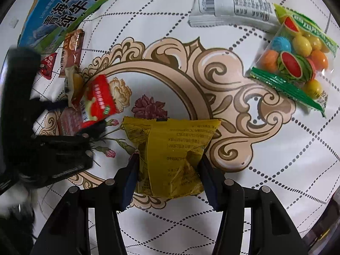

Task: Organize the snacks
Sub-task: 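Grasp the yellow foil bag with the right tool while the left grasps the red spicy strip pack, then carry the red pack and yellow foil bag over the cardboard box, then open both tools to drop the red pack and yellow bag into the box, then move both tools back to the snacks on the mat, then grasp the brown pastry pack with the left tool while the right grasps the white-green face pack, then carry both packs into the box and open both tools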

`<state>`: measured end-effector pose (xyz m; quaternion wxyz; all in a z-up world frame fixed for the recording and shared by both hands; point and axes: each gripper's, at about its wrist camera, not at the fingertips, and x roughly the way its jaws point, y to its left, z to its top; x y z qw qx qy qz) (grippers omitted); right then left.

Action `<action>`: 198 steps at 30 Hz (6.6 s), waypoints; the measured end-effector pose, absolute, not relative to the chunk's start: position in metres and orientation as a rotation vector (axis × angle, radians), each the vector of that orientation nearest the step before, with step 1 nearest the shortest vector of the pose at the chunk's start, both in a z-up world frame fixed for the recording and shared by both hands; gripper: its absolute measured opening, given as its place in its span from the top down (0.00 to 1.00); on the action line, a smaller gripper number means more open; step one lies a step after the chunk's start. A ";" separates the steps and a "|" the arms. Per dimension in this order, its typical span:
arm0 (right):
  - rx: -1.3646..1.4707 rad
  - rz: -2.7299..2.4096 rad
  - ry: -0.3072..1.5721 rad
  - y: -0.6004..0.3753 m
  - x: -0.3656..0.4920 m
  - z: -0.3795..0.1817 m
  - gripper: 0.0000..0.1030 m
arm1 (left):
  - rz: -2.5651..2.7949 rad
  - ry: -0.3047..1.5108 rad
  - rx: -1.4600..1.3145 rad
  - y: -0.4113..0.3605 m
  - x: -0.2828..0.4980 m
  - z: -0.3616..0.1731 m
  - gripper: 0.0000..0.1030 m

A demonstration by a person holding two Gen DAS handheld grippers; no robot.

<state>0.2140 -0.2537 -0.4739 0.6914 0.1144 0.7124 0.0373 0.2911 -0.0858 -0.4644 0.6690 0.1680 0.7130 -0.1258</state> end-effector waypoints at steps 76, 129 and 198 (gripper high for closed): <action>0.019 0.058 1.257 -0.164 0.466 -0.327 0.06 | -0.005 1.251 -0.150 0.021 0.428 -0.316 0.16; 0.092 0.185 1.412 -0.100 0.323 -0.474 0.41 | 0.380 1.182 0.089 0.069 0.289 -0.390 0.16; 0.004 -0.016 1.281 -0.187 0.595 -0.330 0.16 | -0.047 1.382 -0.173 -0.011 0.606 -0.331 0.33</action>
